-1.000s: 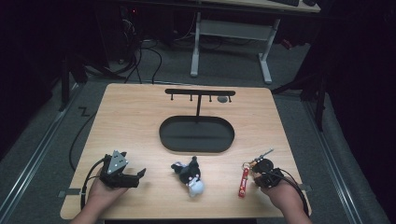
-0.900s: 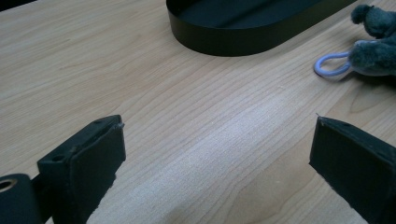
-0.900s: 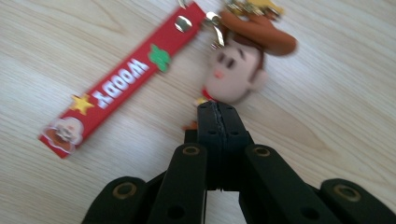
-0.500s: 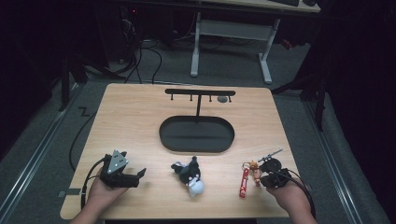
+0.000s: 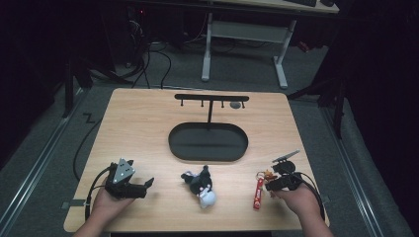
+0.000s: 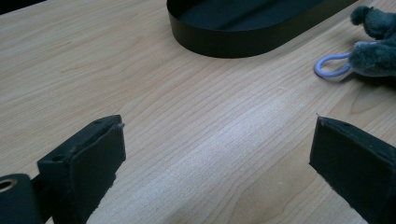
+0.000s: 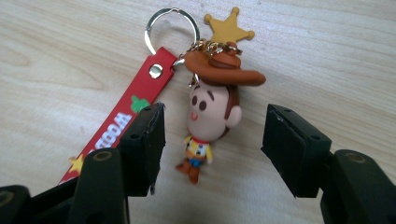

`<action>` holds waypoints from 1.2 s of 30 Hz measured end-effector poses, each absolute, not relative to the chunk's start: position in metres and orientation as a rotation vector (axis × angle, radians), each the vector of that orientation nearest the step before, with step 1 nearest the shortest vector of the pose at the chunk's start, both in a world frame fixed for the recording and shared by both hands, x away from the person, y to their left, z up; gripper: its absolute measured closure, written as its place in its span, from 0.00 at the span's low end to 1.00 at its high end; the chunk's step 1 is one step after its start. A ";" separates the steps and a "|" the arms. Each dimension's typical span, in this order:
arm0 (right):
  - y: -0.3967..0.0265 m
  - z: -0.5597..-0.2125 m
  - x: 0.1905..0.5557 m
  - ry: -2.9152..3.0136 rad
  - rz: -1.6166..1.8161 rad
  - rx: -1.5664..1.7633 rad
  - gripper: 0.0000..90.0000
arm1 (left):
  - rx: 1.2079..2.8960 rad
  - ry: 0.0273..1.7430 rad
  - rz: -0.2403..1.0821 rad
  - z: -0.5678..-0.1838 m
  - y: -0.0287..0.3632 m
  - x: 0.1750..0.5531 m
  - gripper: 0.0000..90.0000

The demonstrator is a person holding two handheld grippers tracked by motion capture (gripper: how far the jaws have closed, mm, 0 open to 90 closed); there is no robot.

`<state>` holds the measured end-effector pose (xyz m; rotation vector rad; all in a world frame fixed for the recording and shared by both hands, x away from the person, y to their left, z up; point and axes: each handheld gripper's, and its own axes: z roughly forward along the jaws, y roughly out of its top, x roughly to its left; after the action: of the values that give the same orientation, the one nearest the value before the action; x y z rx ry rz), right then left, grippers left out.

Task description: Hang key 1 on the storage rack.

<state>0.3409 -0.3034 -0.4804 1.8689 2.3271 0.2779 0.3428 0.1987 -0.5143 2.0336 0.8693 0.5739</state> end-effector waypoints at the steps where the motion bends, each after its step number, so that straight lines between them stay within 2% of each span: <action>1: -0.304 -0.482 0.343 2.329 0.290 1.872 0.44 | 2.035 0.868 0.574 -0.514 0.199 0.343 0.04; 8: -0.300 -0.487 0.353 2.347 0.240 1.875 0.49 | 2.032 0.866 0.573 -0.513 0.200 0.343 0.04; 15: -0.302 -0.489 0.357 2.361 0.196 1.885 0.59 | 2.028 0.868 0.573 -0.513 0.201 0.343 0.04; 24: -0.299 -0.489 0.359 2.371 0.190 1.860 0.62 | 2.031 0.868 0.570 -0.513 0.200 0.343 0.04; 28: -0.297 -0.488 0.360 2.388 0.183 1.841 0.72 | 2.034 0.867 0.569 -0.513 0.200 0.343 0.04; 36: -0.293 -0.485 0.360 2.413 0.162 1.801 0.73 | 2.032 0.871 0.562 -0.513 0.201 0.343 0.05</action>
<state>0.3602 -0.2931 -0.4854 1.8012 2.4127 0.1618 0.3429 0.2007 -0.5132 2.0318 0.8712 0.5624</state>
